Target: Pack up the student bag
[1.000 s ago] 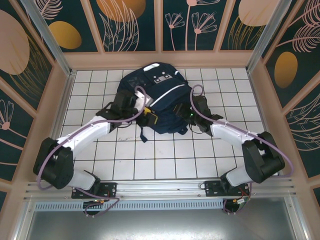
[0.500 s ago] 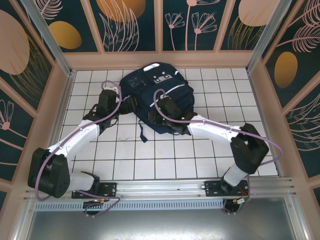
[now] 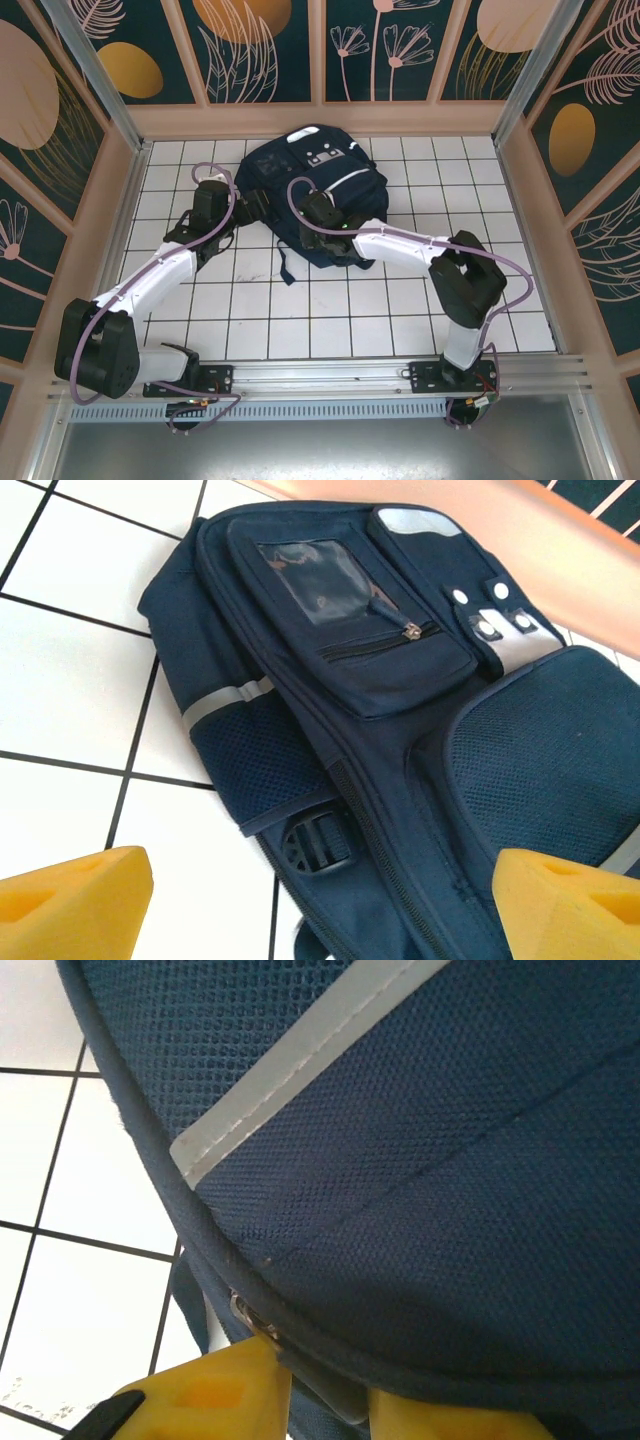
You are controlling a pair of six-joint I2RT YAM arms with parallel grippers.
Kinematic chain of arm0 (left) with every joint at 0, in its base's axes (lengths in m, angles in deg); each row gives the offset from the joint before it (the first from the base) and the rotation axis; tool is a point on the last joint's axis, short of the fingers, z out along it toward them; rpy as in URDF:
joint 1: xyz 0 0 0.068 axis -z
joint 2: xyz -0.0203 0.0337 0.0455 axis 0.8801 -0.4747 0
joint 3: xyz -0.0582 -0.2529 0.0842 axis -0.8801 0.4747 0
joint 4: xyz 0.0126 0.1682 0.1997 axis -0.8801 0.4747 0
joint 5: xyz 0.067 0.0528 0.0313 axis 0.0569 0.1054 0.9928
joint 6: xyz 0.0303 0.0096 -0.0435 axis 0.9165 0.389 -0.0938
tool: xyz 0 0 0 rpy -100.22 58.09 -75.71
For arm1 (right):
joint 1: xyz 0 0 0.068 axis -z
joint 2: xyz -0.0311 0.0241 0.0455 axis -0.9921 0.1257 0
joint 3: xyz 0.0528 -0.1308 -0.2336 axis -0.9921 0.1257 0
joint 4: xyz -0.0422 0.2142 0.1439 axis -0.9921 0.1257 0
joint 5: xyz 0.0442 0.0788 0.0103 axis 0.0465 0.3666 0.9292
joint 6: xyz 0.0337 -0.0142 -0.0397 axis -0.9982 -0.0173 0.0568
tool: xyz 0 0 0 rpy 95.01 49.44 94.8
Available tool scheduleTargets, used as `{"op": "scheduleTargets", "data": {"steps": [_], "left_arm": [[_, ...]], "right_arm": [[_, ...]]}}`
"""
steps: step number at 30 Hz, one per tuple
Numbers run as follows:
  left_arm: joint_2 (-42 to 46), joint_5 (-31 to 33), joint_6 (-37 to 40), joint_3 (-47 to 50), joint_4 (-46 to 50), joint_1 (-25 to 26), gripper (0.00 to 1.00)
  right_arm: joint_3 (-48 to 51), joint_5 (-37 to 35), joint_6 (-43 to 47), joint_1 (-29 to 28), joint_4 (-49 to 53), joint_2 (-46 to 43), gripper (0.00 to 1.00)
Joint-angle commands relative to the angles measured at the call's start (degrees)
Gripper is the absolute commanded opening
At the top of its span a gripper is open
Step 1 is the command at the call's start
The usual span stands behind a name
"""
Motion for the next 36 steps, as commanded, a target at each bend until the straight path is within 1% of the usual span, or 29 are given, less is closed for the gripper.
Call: {"op": "scheduleTargets", "data": {"steps": [1,3,5,8,10,11,13,17,21,28,30,32,34,36], "left_arm": [[-0.25,-2.65,-2.68,0.95,-3.2,-0.28,0.88],[-0.65,-4.81,-4.54,1.35,-4.42,-0.28,0.87],[-1.06,-8.13,-8.28,2.03,-6.49,-0.28,0.85],[-2.44,-14.7,-15.6,3.82,-12.14,-0.27,0.8],[-4.44,-20.05,-20.75,5.08,-17.59,-0.2,0.74],[-5.52,-22.71,-22.59,5.63,-20.54,-0.19,0.72],[-7.33,-25.87,-25.32,6.14,-25.36,-0.11,0.7],[-10.67,-28.07,-28.11,5.39,-30.04,0.22,0.62],[-12.9,-28.72,-29.15,4.33,-31.9,0.36,0.52],[-17.98,-29.88,-30.73,1.44,-33.49,1.26,0.49],[-19.13,-29.93,-31.09,0.67,-33.65,1.34,0.48],[-20.2,-29.92,-31.64,0.19,-33.95,1.41,0.46],[-21.05,-29.95,-31.98,-0.15,-34.13,1.46,0.43],[-21.66,-29.93,-32.32,-0.33,-34.25,1.48,0.38]], "right_arm": [[-2.44,-2.45,-0.04,-0.43,1.36,1.27,0.23],[-2.61,-2.8,-0.09,-0.41,1.7,1.15,0.16],[-2.55,-2.64,0.37,-0.43,2.04,0.38,0.11],[-1.65,-1.44,1.47,-0.4,2.14,-1.58,0.09],[-0.88,0.35,2.46,-0.31,2.05,-2.87,0.08],[-0.71,1.42,2.92,-0.3,1.93,-3.41,0.08],[-0.6,2.81,3.24,-0.21,2.09,-4.09,0.07],[-0.51,3.91,3.07,0.12,2.38,-4.71,0.06],[-1.09,4.65,2.42,0.7,3.34,-4.85,0.04],[-1.95,8.0,1.66,1.98,4.71,-5.13,0.09],[-2.24,7.65,1.49,2.08,4.95,-4.83,0.11],[-2.64,5.57,0.64,2.17,5.49,-4.26,0.14],[-3.05,3.4,-0.14,2.38,6.03,-3.46,0.14],[-3.25,2.16,-0.69,2.59,6.4,-3.02,0.12]]}}
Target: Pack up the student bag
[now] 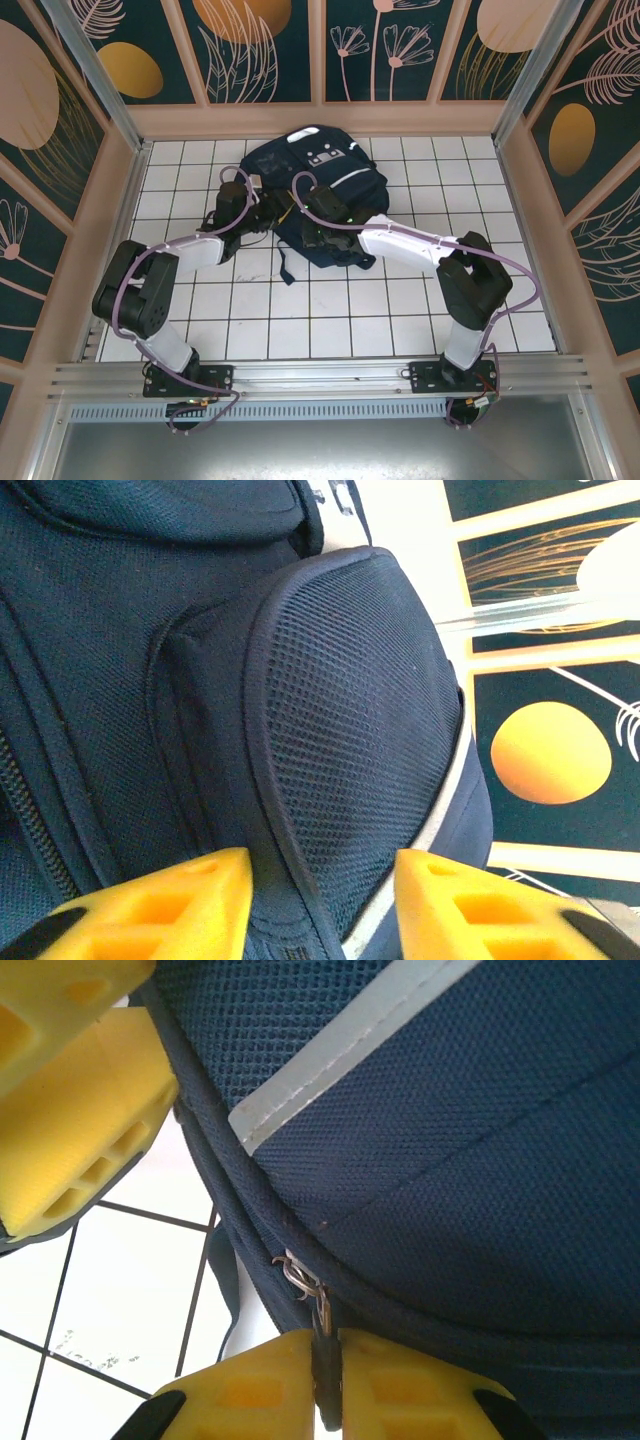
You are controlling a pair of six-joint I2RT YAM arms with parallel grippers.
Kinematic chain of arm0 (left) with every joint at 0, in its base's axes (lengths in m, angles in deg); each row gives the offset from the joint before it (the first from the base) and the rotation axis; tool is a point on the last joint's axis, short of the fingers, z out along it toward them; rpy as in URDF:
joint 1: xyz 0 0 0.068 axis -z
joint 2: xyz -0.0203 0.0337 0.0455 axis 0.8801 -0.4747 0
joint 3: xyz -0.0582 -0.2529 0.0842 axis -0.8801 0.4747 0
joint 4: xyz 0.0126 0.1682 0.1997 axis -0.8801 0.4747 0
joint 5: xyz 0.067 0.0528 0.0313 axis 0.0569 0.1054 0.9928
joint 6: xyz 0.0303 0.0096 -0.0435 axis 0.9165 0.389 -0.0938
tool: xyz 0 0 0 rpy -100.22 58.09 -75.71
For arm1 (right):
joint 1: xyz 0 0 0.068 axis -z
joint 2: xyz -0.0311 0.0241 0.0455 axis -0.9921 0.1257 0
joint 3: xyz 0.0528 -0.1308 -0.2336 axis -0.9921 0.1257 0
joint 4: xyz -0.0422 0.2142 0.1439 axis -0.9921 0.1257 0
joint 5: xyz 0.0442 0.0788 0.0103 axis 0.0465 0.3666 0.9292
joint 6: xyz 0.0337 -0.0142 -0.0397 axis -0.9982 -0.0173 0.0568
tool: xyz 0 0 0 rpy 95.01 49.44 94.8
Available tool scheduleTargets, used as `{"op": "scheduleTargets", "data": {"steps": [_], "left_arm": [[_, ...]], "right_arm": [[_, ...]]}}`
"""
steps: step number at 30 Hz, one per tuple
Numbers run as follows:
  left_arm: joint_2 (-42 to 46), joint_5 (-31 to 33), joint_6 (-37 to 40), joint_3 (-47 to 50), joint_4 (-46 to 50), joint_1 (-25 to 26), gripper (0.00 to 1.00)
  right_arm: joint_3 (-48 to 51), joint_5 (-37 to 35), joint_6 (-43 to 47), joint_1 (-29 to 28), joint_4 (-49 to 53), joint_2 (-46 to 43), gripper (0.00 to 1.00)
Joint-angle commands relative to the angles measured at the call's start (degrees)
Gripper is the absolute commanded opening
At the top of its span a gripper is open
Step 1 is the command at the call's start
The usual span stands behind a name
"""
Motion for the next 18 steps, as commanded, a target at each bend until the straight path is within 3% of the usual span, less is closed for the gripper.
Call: {"op": "scheduleTargets", "data": {"steps": [1,7,18], "left_arm": [[-1.45,-0.98,-1.0,-1.64,-2.73,0.23,0.36],[-1.95,0.68,0.1,-2.34,-0.7,0.18,0.21],[-4.43,4.28,1.03,-3.92,1.28,0.14,0.1]], "right_arm": [[-2.11,-4.14,-1.76,0.92,3.37,-1.0,0.12],[-0.83,-4.07,-0.94,0.83,4.0,-2.83,0.07],[4.65,-11.32,3.13,1.21,9.13,-9.06,0.05]]}}
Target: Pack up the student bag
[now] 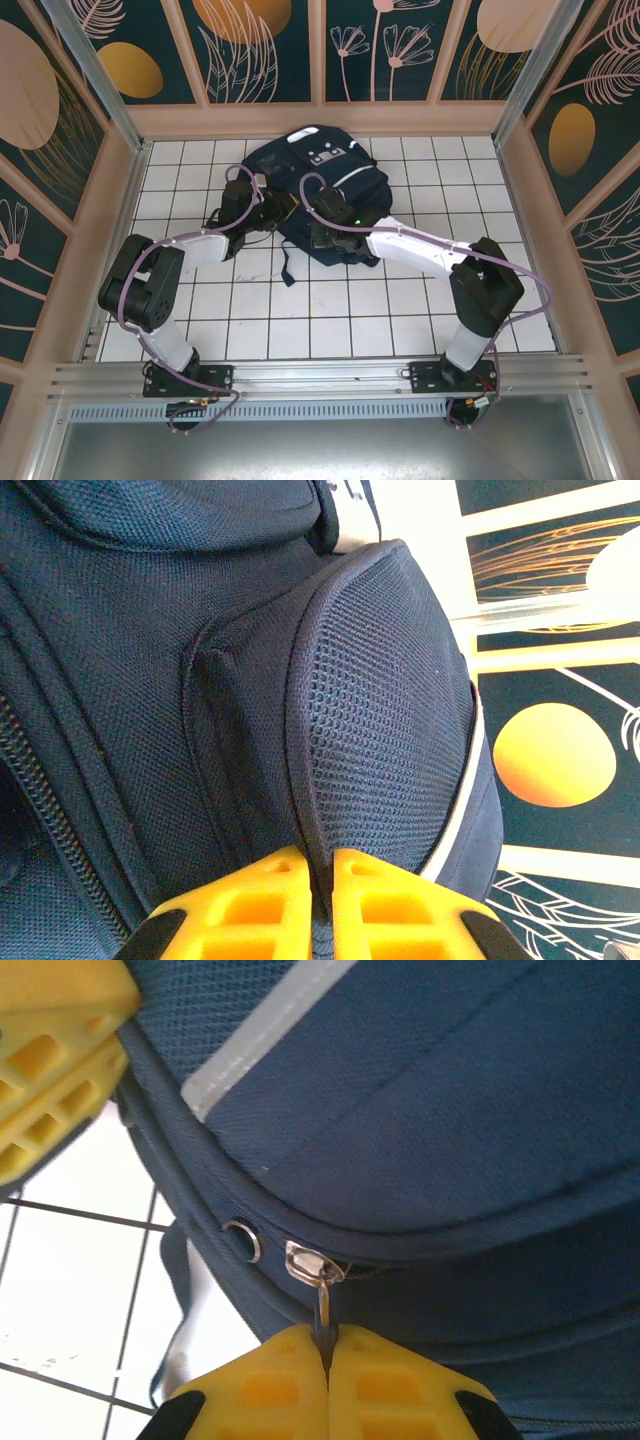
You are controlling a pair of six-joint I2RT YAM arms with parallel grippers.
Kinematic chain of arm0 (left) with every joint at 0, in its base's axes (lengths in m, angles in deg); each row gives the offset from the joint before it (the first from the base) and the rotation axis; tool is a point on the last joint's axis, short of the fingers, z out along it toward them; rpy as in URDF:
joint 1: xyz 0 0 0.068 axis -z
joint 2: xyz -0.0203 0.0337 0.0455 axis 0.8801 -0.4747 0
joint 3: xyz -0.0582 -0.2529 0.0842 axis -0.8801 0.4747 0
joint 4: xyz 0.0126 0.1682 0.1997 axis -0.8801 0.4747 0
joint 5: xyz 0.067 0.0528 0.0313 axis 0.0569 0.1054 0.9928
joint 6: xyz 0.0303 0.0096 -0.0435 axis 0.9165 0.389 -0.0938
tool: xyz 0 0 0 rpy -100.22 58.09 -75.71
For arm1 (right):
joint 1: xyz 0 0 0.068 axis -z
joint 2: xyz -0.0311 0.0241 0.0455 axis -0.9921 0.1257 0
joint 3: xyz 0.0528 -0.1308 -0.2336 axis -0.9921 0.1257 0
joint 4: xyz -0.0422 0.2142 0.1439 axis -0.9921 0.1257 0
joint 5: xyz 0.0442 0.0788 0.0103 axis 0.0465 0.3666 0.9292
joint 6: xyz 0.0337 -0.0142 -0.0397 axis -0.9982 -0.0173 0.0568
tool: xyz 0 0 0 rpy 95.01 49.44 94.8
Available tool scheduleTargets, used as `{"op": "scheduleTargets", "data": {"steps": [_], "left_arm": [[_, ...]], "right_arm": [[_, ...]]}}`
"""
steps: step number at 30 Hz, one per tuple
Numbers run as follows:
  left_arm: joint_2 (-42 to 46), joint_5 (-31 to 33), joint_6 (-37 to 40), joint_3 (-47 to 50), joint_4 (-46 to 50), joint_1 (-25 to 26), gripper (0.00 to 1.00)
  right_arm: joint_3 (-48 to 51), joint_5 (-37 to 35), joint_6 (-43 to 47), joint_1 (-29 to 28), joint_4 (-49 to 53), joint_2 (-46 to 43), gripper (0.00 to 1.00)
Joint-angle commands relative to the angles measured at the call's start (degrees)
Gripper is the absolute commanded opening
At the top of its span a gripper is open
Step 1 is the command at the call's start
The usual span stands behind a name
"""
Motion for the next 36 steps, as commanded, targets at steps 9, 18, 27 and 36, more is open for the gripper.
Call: {"op": "scheduleTargets", "data": {"steps": [9,18,27,36], "left_arm": [[-3.09,4.33,2.41,-3.14,2.68,-0.71,0.09],[-3.43,4.42,2.5,-3.29,3.15,-0.72,0.07],[-0.06,4.71,5.05,-3.29,6.72,-0.71,0.24],[10.49,3.25,2.34,7.65,3.78,-2.29,0.56]], "right_arm": [[4.26,-11.15,6.39,4.44,6.48,-8.07,0.03],[7.24,-17.74,8.8,10.06,3.13,-9.87,0.0],[7.69,-11.23,12.77,11.29,1.12,-8.67,0.0],[8.28,3.9,12.31,5.64,-6.67,-10.38,0.0]]}}
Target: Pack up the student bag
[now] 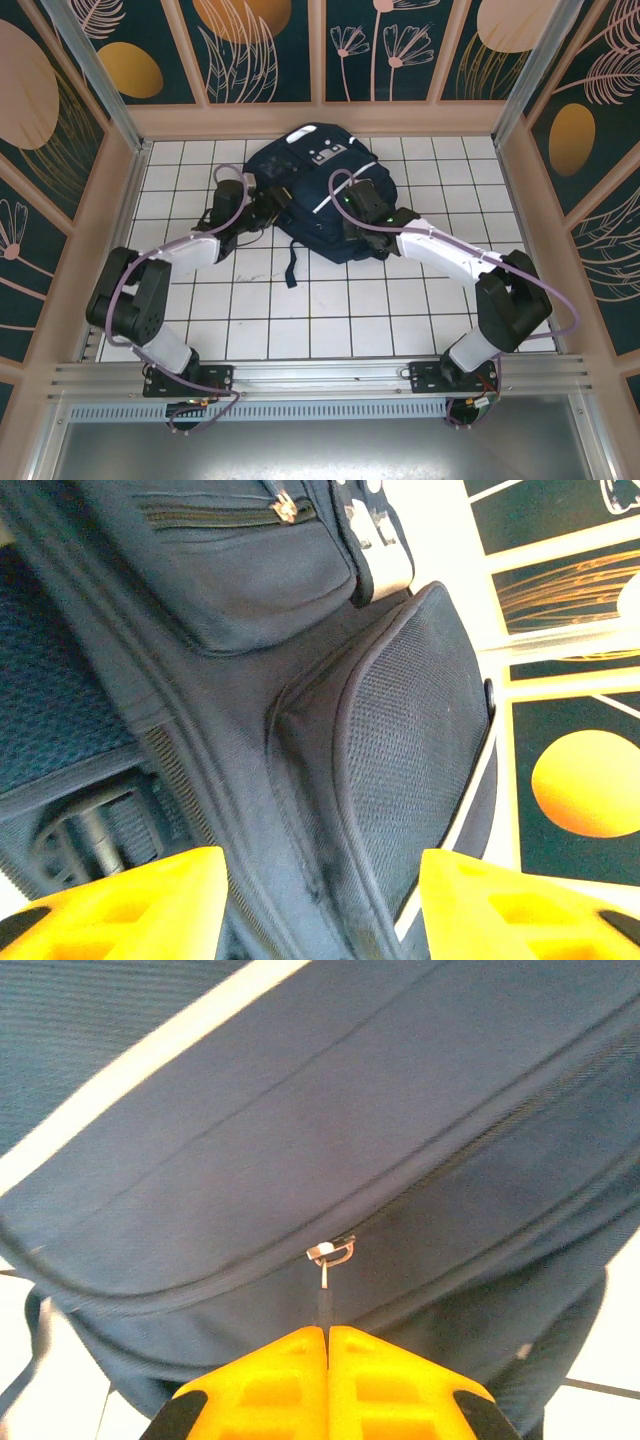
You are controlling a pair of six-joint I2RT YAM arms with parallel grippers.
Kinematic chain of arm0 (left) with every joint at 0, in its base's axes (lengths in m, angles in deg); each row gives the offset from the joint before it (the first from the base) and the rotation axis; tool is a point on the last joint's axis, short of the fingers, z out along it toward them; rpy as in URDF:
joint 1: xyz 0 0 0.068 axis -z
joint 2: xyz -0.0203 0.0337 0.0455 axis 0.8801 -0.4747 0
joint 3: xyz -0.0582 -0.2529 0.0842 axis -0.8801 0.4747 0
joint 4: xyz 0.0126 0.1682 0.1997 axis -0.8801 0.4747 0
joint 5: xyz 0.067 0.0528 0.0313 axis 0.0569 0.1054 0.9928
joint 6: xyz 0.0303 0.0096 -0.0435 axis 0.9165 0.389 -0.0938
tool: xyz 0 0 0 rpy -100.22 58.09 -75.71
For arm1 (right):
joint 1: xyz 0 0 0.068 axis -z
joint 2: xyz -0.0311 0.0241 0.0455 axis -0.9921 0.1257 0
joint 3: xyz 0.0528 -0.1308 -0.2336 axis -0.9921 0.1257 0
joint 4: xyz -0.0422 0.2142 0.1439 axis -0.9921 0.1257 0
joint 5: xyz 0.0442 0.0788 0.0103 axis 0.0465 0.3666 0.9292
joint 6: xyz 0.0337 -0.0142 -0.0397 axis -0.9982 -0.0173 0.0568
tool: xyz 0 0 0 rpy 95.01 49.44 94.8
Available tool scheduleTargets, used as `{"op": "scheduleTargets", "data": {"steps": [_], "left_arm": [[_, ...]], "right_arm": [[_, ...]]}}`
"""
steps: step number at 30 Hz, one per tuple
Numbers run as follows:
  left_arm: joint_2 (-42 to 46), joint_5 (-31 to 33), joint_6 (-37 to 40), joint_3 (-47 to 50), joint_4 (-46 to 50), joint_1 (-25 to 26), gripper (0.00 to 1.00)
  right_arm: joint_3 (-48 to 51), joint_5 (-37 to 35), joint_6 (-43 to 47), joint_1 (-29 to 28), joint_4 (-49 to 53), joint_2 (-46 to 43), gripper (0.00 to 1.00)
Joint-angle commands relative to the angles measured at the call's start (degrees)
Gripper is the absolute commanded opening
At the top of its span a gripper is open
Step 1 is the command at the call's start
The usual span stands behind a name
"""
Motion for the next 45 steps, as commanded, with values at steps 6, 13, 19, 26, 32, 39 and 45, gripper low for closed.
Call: {"op": "scheduleTargets", "data": {"steps": [6,13,19,26,32,39,45], "left_arm": [[9.93,-1.24,-5.14,6.75,1.12,0.91,0.59],[6.19,3.92,-12.07,4.27,-1.48,10.64,0.55],[-0.1,9.03,-14.18,-0.37,-4.13,14.69,0.51],[-5.13,10.43,-17.83,-3.19,-9.53,16.35,0.5],[-5.99,16.13,-18.45,-4.1,-4.52,16.83,0.4],[-9.16,17.76,-18.18,-6.12,-3.15,16.78,0.4],[-10.27,20.41,-16.57,-8.68,-1.53,16.62,0.2]], "right_arm": [[-1.5,5.22,-0.58,-3.3,-2.3,-0.64,0.0],[-0.02,3.94,-1.02,-3.2,-3.63,-1.29,0.0],[1.82,3.15,-0.87,-2.35,-3.81,-3.03,0.0],[3.18,-0.12,0.07,-1.28,-3.1,-4.16,0.0],[3.54,-2.48,0.08,-0.68,-2.55,-4.62,0.0],[2.82,-3.06,0.29,-0.13,-2.11,-4.42,0.0],[1.79,-4.25,0.69,0.2,-1.51,-4.07,0.0]]}}
